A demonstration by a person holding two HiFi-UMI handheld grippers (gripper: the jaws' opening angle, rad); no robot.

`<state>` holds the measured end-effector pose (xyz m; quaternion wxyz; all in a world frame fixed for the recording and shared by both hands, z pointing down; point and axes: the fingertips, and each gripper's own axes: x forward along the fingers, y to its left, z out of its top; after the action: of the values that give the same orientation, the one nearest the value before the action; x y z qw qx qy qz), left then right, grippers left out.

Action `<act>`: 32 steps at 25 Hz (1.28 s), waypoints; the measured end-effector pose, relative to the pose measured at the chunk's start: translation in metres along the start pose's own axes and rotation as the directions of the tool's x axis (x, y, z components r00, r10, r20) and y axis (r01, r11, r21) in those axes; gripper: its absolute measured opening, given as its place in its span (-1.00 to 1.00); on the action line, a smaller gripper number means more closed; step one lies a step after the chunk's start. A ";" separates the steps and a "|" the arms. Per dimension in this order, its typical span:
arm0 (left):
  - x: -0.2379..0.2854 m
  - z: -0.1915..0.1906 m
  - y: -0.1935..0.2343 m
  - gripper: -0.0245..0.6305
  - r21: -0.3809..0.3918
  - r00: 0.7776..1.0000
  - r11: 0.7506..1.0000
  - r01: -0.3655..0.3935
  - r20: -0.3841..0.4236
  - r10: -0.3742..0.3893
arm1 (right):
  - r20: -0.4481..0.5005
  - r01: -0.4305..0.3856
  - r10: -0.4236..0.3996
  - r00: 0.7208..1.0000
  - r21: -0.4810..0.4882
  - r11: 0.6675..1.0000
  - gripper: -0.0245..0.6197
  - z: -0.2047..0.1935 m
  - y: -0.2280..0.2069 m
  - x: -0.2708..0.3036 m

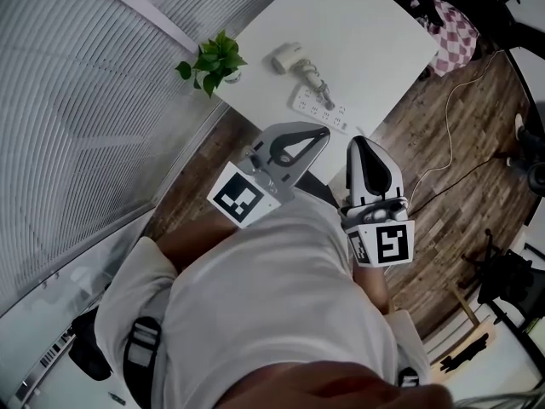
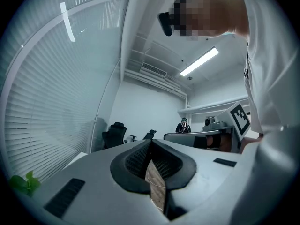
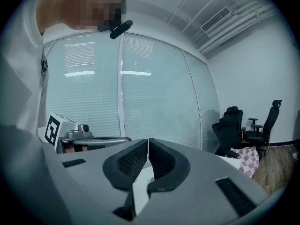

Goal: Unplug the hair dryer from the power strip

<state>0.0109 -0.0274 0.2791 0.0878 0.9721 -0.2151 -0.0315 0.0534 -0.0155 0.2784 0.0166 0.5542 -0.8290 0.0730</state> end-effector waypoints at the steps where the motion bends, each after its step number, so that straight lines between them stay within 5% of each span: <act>1: 0.005 0.000 -0.001 -0.84 0.004 1.000 1.000 -0.003 -0.001 0.003 | 0.001 -0.003 0.003 1.000 0.000 1.000 -0.82 0.001 -0.005 -0.001; 17: 0.069 -0.011 -0.019 -0.84 0.028 0.997 0.996 -0.079 -0.017 0.080 | 0.000 -0.080 0.080 0.997 0.000 0.997 -0.82 0.000 -0.072 -0.016; 32: 0.072 -0.035 -0.004 -0.84 0.066 0.991 0.996 -0.065 -0.110 0.072 | -0.028 -0.084 0.083 0.996 -0.007 0.996 -0.82 -0.024 -0.073 0.001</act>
<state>0.0813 -0.0492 0.3110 0.0706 0.9667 -0.2439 0.0330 0.1191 -0.0402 0.3102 0.0275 0.5179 -0.8514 0.0779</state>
